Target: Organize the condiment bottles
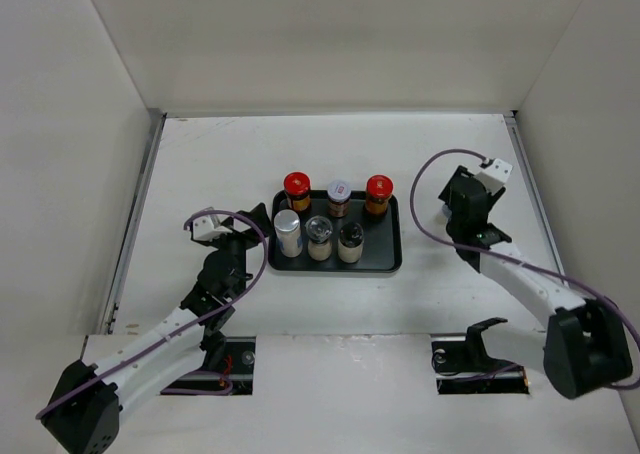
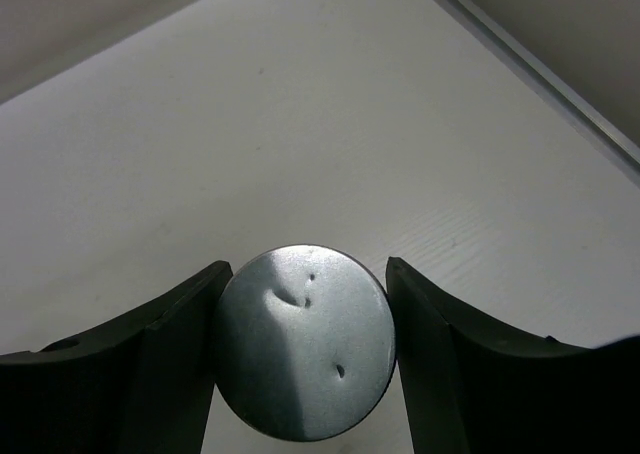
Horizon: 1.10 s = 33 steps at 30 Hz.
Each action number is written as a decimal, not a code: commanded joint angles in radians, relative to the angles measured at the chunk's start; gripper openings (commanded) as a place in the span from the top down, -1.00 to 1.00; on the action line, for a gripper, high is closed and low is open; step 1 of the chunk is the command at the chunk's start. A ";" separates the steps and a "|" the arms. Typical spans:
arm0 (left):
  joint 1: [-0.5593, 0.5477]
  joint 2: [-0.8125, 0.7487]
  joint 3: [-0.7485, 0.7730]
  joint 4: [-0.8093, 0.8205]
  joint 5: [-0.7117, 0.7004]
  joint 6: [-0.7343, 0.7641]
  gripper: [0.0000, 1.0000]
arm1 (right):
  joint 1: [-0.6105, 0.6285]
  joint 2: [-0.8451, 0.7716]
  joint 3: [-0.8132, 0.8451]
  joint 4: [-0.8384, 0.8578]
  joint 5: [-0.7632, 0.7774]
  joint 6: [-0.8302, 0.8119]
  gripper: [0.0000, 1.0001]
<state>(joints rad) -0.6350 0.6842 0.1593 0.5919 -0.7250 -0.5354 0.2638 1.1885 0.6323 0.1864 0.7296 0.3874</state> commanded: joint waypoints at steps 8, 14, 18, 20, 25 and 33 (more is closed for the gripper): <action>0.018 0.052 0.008 0.040 0.009 -0.015 -1.00 | 0.439 -0.319 -0.036 -0.154 0.123 0.070 -0.17; 0.027 0.077 0.032 0.019 -0.008 -0.015 -1.00 | 0.607 -0.166 -0.006 -0.050 0.082 0.076 -0.18; 0.036 0.080 0.089 -0.098 -0.030 -0.021 -1.00 | 0.636 -0.095 -0.013 0.021 0.060 0.050 -0.18; 0.041 0.084 0.117 -0.148 -0.040 -0.032 -1.00 | 0.642 -0.067 -0.014 0.041 0.053 0.047 -0.19; 0.071 0.104 0.155 -0.219 -0.019 -0.064 -1.00 | 0.659 -0.021 -0.029 0.077 0.050 0.030 -0.21; 0.133 0.146 0.278 -0.435 -0.014 -0.123 -1.00 | 0.674 -0.044 -0.040 0.084 0.031 0.008 -1.00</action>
<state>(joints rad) -0.5278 0.8188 0.3573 0.2451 -0.7414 -0.6186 0.9249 1.1839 0.5873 0.1951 0.7677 0.4065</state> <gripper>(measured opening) 0.997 0.985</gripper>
